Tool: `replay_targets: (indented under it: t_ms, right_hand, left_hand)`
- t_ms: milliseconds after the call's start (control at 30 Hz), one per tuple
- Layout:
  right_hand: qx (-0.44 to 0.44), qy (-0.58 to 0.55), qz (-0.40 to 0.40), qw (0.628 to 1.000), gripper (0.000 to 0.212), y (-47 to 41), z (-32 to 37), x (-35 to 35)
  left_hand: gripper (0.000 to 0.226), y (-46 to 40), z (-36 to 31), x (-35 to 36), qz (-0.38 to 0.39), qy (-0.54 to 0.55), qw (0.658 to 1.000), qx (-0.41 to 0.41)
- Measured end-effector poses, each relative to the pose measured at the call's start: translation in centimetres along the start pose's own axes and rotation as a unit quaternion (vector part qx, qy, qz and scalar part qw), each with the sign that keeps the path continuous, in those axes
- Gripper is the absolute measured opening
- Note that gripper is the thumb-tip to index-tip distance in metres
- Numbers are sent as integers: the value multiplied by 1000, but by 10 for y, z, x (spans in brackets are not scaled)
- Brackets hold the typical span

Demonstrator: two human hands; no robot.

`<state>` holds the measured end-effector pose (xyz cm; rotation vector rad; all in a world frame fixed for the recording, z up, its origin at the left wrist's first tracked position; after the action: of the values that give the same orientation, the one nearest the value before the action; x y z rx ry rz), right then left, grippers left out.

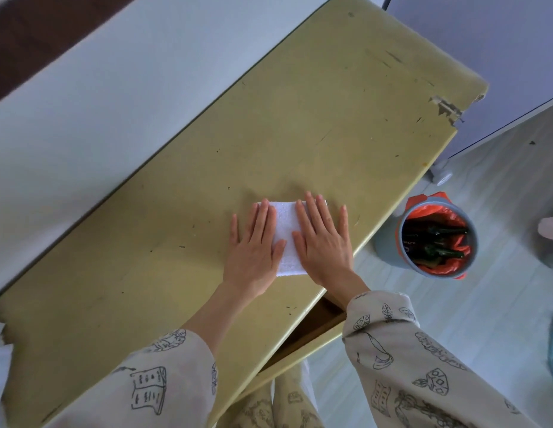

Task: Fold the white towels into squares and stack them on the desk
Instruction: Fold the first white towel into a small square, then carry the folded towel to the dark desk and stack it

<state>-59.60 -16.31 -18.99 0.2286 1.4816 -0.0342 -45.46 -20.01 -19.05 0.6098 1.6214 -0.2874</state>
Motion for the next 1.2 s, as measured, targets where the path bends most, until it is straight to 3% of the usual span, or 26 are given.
replay_targets:
  t_ms: [200,333,400,500,567,600,800,900,1033,1200]
  right_hand:
    - [-12,-34,5,999,58,26,-13,-6]
    - [121,-182,-54,974,59,56,-35,-15]
    - [236,-303,-67,921,59,69,-42,-25]
    - [438,-487,44,755,60,75,-51,-18]
    - [486,-572,84,655,38,75,-54,-13]
    - [487,-583,85,645,26,75,-55,-15]
    - [429,-616,129,648,21,81,-58,-39]
    - [397,-590,131,691,22,90,-56,-53]
    - [392,-555,84,729,22,115,-51,-82]
    - [421,-539,-18,729,14,184,-66,-132]
  left_hand:
    - [61,26,-16,5,8,21,999,28]
    - [60,29,-27,9,15,34,998,53]
    - [58,30,-36,11,12,35,997,73]
    - [59,28,-51,11,8,33,995,97]
    - [59,27,-59,11,16,29,994,105]
    - [59,27,-62,10,25,27,994,106]
    - [56,36,-57,2,59,49,988,133]
    - [53,39,-52,-7,71,82,982,153]
    - [36,47,-56,-31,126,250,951,130]
    - [29,62,-88,-72,169,362,911,107]
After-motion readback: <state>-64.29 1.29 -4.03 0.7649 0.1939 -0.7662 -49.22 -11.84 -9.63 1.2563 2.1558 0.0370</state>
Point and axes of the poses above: each hand's wrist, its own y-axis away from the middle knuckle, its own x-axis out of the palm, z = x × y, the point moved 2 cm from there along -y, towards the middle knuckle, and after that the axes turned 1 degree about x, right-handed, at the moved point
